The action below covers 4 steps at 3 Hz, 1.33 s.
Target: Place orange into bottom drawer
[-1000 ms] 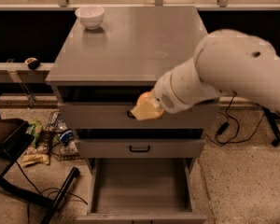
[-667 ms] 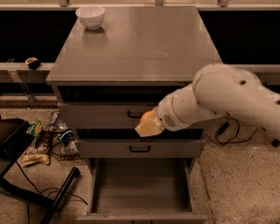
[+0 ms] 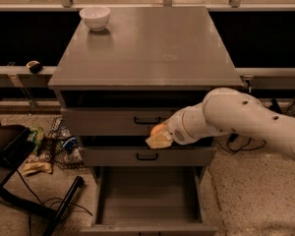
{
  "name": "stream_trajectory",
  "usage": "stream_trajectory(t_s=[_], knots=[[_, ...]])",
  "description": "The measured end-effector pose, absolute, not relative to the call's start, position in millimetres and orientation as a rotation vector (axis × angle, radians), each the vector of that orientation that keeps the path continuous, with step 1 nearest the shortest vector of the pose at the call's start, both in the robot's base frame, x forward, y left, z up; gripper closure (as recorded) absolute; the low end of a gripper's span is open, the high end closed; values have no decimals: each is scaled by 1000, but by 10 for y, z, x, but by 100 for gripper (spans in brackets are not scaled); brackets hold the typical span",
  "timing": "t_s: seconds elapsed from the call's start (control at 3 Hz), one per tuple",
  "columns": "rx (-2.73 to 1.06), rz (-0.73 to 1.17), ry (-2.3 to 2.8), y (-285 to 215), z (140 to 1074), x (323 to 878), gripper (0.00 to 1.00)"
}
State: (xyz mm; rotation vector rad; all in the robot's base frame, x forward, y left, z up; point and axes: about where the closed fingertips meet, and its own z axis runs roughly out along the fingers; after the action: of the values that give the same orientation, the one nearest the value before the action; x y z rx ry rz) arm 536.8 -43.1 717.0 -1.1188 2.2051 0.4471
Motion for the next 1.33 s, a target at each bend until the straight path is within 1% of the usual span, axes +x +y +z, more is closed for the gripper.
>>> stream_trajectory(t_s=[0.33,1.0,1.33], knots=[[-1079,483,2271,-471,6883,5374,100],[-976,598,2448,-675,5583,5066,100],[-975,632,2481,-724,4946,5083,100]])
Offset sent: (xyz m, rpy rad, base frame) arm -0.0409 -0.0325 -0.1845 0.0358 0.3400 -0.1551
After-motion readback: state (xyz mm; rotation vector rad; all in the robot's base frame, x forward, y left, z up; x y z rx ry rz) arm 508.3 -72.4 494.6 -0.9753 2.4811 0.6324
